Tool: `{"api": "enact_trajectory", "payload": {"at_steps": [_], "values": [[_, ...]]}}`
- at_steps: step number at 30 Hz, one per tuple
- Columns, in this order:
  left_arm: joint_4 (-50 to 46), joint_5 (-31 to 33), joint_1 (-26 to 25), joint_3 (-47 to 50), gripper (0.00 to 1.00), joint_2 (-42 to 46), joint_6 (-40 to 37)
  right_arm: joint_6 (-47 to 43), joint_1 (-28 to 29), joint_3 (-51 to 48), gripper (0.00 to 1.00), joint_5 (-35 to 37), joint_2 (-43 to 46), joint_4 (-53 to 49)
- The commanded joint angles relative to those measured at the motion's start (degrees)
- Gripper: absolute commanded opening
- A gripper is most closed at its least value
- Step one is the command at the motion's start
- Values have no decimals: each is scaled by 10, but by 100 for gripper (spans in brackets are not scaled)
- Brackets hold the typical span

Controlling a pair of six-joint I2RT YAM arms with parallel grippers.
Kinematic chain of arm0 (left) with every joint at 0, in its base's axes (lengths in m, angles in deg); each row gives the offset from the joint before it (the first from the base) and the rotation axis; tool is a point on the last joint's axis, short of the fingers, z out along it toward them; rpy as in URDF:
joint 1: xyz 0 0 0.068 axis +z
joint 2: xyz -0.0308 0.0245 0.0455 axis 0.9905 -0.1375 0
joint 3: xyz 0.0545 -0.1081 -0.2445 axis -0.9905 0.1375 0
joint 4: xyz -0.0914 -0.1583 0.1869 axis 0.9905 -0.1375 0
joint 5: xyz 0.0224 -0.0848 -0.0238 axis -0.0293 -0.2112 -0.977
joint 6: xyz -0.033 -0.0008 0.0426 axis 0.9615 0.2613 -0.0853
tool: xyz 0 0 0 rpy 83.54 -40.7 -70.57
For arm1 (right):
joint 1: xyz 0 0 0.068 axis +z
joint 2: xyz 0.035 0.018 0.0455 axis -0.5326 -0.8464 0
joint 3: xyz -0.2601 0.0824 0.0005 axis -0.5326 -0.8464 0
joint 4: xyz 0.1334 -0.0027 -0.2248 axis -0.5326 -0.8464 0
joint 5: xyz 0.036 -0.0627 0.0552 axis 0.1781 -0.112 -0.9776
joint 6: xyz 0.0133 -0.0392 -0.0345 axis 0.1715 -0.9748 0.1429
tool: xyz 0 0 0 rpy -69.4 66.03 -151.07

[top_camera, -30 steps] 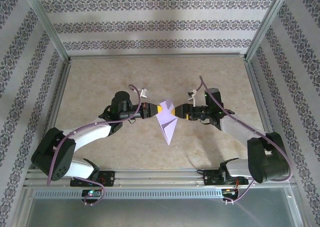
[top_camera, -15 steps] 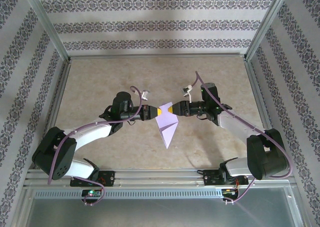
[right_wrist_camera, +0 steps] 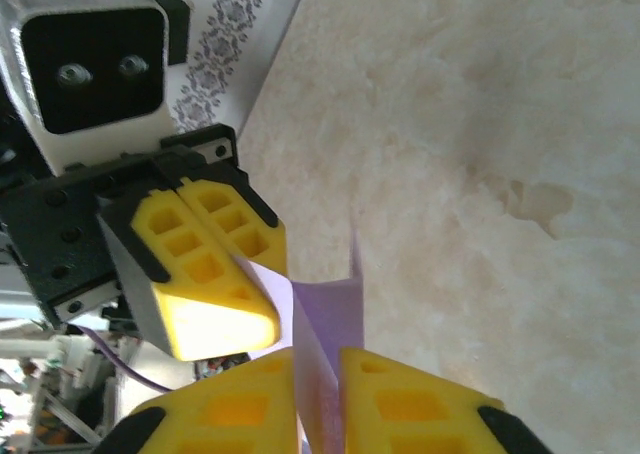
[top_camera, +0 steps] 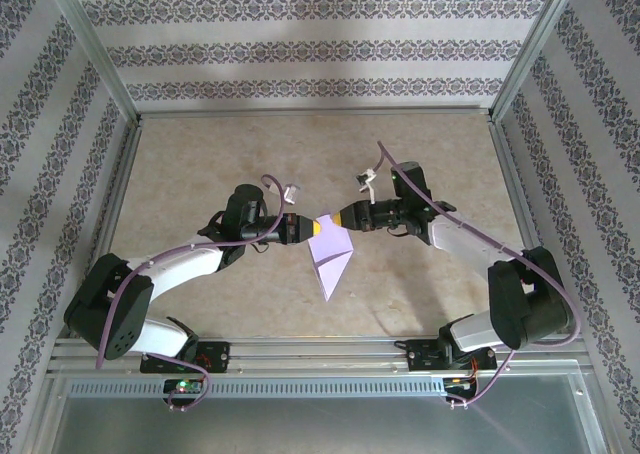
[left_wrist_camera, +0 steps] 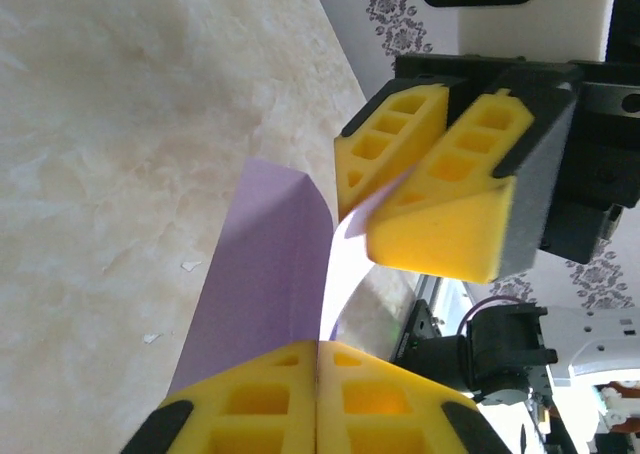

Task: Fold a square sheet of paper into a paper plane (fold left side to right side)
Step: Fold the wing for the fifth time at the center of the table.

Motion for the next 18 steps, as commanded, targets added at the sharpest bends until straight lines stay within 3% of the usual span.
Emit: {"api": "enact_trajectory", "payload": {"at_steps": [1, 4, 7, 12, 18], "values": [[-37, 21, 5, -14, 20, 2, -29, -16, 10, 16, 5, 23, -18, -7], [-77, 61, 11, -11, 37, 15, -44, -13, 16, 16, 0, 45, -43, -2], [-135, 122, 18, -9, 45, 40, -65, 0, 18, 16, 0, 72, -81, 8], [-277, 226, 13, -38, 42, 98, -123, 33, 13, 32, 0, 127, -130, -3], [-393, 328, -64, -78, 40, 147, -174, 107, -2, 64, 0, 173, -127, -67]]}}
